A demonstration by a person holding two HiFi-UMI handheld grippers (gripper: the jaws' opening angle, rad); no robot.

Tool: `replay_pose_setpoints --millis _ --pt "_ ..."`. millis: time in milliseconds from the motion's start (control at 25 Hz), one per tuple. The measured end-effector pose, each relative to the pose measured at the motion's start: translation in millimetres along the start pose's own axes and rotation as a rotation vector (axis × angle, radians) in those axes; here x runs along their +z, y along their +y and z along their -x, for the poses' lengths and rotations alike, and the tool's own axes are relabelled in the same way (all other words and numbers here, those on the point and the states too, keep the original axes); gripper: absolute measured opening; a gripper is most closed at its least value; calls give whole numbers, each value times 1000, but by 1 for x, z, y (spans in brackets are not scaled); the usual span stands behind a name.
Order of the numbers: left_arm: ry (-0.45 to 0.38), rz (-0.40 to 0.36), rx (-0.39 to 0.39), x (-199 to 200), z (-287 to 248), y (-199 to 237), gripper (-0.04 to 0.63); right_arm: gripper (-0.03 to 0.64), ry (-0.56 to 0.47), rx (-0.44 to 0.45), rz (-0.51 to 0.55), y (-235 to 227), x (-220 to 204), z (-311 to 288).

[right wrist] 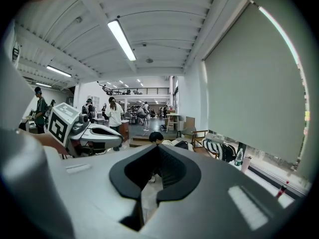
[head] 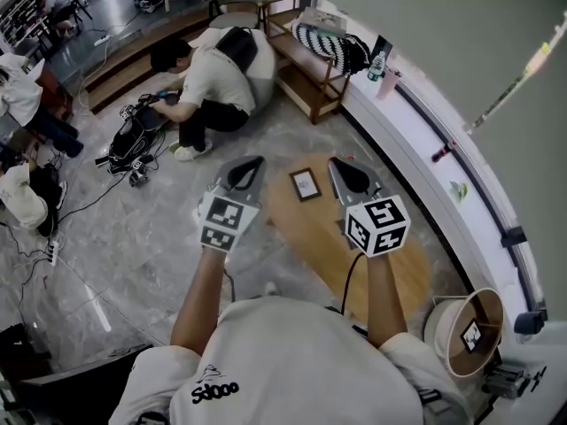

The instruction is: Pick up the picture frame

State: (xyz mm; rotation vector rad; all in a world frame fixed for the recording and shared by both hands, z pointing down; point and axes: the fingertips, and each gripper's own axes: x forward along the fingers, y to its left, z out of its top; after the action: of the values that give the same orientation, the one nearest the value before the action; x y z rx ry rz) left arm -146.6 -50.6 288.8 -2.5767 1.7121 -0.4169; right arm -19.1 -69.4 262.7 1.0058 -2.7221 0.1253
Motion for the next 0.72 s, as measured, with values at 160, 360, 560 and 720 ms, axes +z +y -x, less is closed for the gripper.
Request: replay_pose_setpoints --millis 160,360,560,720 --pt "21 2 -29 -8 -19 15 11 3 9 -13 -15 -7 -2 -18" --pt "81 15 -92 -27 -53 17 11 3 56 -21 -53 -26 -19 -38" --pt "134 19 -125 -46 -100 19 11 3 92 -26 -85 -59 -35 -64" --pt "174 20 -147 -60 -139 25 11 3 118 -33 -94 -88 -48 -89"
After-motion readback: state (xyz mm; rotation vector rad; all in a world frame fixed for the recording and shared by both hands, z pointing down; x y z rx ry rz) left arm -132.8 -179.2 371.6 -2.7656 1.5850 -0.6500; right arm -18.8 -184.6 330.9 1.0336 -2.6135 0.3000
